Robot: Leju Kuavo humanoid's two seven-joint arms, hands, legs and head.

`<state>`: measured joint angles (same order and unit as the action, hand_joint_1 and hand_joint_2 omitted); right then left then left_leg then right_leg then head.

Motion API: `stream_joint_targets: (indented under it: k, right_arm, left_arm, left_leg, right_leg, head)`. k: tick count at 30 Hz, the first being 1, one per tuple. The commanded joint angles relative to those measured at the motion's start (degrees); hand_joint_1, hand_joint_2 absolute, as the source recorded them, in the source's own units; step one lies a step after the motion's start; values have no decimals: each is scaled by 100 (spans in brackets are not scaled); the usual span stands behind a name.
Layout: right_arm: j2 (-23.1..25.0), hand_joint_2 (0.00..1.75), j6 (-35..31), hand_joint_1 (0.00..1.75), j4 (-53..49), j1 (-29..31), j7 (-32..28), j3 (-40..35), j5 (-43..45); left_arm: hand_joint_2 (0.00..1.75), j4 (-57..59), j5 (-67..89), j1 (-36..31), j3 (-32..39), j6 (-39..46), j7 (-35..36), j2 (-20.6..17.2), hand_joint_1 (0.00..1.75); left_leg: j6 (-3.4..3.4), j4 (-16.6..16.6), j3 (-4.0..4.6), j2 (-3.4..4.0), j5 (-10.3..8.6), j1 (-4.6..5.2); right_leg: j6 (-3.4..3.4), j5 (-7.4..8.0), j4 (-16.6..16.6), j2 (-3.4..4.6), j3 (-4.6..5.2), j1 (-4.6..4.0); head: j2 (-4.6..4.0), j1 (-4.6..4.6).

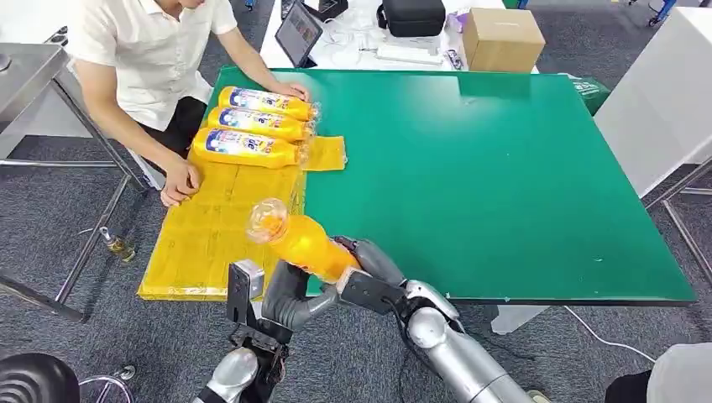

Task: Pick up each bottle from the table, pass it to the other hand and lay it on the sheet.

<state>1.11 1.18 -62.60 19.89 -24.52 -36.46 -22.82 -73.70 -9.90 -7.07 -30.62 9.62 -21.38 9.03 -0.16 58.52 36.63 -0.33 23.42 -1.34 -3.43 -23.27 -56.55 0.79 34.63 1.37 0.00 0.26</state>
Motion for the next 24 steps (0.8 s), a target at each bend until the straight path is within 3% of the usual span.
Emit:
stream_joint_targets:
  k: [1,8,9,10,11,12,24]
  right_arm:
    - [-24,175,-58,127,270,170,107,-720,-107]
    - [-55,175,-104,133,308,221,154,-805,-163]
    - [-58,175,-97,133,309,232,153,-814,-161]
    - [-55,175,-107,131,302,258,155,-825,-162]
    - [-56,175,-103,131,297,270,153,-825,-161]
    - [-59,175,-139,134,297,293,175,-842,-183]
    - [23,175,-272,136,311,370,154,-840,-169]
  left_arm:
    - [175,-35,-167,-217,-132,84,-1,100,0]
    - [175,53,-552,-260,-119,-182,186,81,0]
    - [175,90,-593,-278,-129,-224,215,75,84]
    - [175,214,-658,-334,-145,-288,248,71,157]
    - [175,236,-666,-340,-144,-294,245,72,157]
    - [175,303,-791,-363,-127,-387,247,100,175]
    - [175,386,-1371,-449,-178,-970,415,57,175]
  left_leg:
    - [5,-2,-8,-7,2,-1]
    - [10,-2,-23,-1,10,-3]
    - [7,-1,-13,-1,5,-1]
    - [10,-2,-20,-2,8,-3]
    - [6,-3,-10,-3,3,-1]
    - [10,-2,-20,-4,7,-1]
    - [9,-2,-21,1,9,-2]
  right_leg:
    - [11,-5,2,-11,-11,-4]
    - [18,-10,4,-11,-23,-8]
    - [11,-6,2,-8,-12,-4]
    - [15,-9,4,-11,-21,-7]
    - [10,-5,3,-9,-10,-4]
    - [15,-9,4,-14,-21,-6]
    - [17,-10,3,-10,-20,-7]
  head:
    - [0,4]
    - [0,0]
    - [0,0]
    - [0,0]
    - [0,0]
    - [0,0]
    - [0,0]
